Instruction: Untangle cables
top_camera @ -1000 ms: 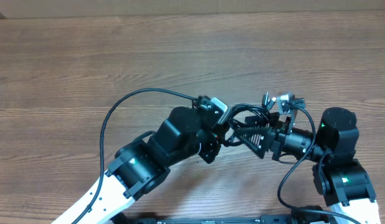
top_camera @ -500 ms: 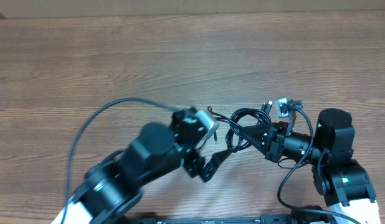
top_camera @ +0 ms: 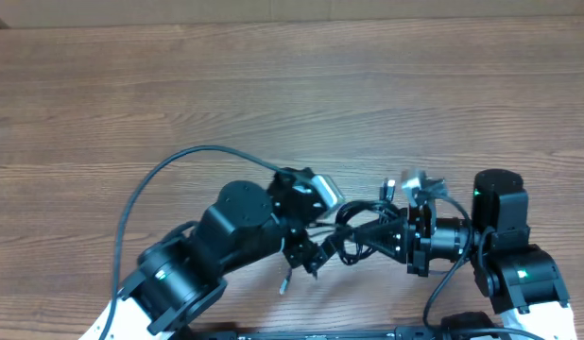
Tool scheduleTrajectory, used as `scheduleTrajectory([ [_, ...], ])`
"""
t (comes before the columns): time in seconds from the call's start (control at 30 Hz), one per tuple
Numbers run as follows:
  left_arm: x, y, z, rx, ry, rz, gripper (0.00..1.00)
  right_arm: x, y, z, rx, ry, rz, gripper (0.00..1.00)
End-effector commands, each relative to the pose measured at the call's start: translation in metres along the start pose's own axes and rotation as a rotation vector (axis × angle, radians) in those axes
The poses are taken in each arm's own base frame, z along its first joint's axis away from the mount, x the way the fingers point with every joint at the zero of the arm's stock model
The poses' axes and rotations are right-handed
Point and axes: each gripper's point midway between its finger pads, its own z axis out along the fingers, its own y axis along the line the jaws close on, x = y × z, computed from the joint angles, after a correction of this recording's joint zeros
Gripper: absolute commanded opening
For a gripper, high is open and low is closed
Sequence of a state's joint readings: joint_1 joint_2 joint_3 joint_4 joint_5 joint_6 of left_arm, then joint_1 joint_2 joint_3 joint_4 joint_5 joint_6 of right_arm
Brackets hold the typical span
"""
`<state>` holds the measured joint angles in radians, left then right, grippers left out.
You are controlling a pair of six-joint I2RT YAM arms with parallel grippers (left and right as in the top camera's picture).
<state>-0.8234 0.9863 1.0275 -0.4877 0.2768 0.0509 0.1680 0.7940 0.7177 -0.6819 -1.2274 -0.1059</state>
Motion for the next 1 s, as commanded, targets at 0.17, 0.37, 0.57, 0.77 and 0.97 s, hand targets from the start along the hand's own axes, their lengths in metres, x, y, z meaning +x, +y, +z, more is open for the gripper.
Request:
scheduleTrajectory([
  [0.17, -0.006, -0.03, 0.003, 0.177, -0.019, 0.08, 0.5, 0.01, 0.038, 0.015, -0.167, 0.059, -0.201, 0.04],
  [0.37, 0.005, -0.03, 0.003, 0.181, 0.028, 0.062, 0.13, 0.01, 0.031, 0.016, -0.125, 0.065, -0.19, 0.04],
  [0.57, 0.011, -0.021, 0.004, 0.129, 0.053, 0.055, 0.04, 0.011, 0.022, 0.017, -0.073, 0.072, -0.149, 0.38],
  [0.77, 0.031, 0.043, -0.002, -0.268, 0.12, -0.217, 0.04, 0.007, -0.052, 0.006, 0.377, 0.019, 0.204, 1.0],
  [0.97, 0.025, 0.044, -0.002, -0.28, 0.069, -0.411, 0.04, 0.004, -0.047, 0.008, 0.346, 0.016, 0.192, 1.0],
])
